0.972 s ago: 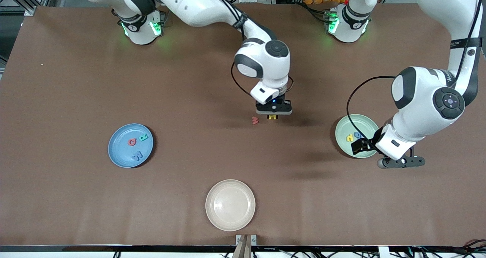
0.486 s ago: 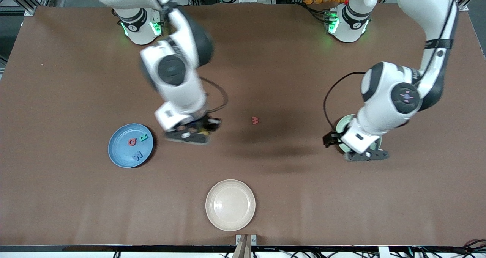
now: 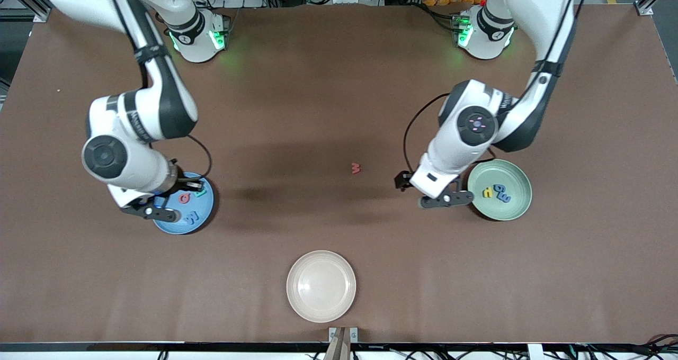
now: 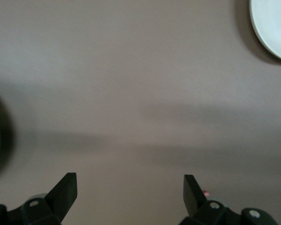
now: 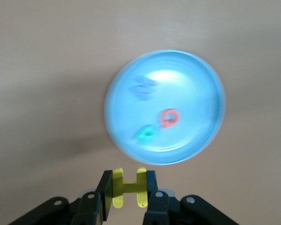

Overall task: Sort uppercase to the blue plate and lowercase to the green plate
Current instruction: 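Release the yellow H on the blue plate while the left gripper grasps pink w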

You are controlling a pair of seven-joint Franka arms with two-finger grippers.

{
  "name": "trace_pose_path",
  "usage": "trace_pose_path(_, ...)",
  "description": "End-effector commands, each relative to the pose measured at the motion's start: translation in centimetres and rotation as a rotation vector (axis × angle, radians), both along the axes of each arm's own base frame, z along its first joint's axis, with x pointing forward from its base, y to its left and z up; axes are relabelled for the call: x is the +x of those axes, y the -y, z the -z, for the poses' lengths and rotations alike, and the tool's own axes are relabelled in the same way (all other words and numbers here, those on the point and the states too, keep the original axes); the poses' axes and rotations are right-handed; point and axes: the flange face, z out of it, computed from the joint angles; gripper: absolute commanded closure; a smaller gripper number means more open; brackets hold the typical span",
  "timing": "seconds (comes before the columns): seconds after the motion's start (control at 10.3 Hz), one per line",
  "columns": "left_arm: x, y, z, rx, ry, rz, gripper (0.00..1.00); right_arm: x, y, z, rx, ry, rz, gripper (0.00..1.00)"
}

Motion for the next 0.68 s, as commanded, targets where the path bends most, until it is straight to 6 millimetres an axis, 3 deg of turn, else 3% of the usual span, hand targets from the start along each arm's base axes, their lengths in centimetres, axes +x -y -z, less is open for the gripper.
trace_pose_path(0.0,-2.6,5.6,3.9,-0.008,0.005,-0.013,0.00,-1.4,7.0,2.5,0.040,0.019,0.022,1.00)
trace_pose_path(0.29,-6.0,11.3,9.1,-0.006,0.018,0.011,0.00,-1.5,9.7,6.9,0.033,0.068,0.053,1.00)
trace_pose_path(0.39,-6.9,13.1,10.6,0.012,0.020,0.016,0.00,-1.3,9.6,7.0,0.034,0.077,0.055,1.00)
trace_pose_path(0.58,-8.0,14.6,12.1,0.045,0.033,0.029,0.00,-1.1,9.2,6.7,0.034,0.085,0.058,0.81)
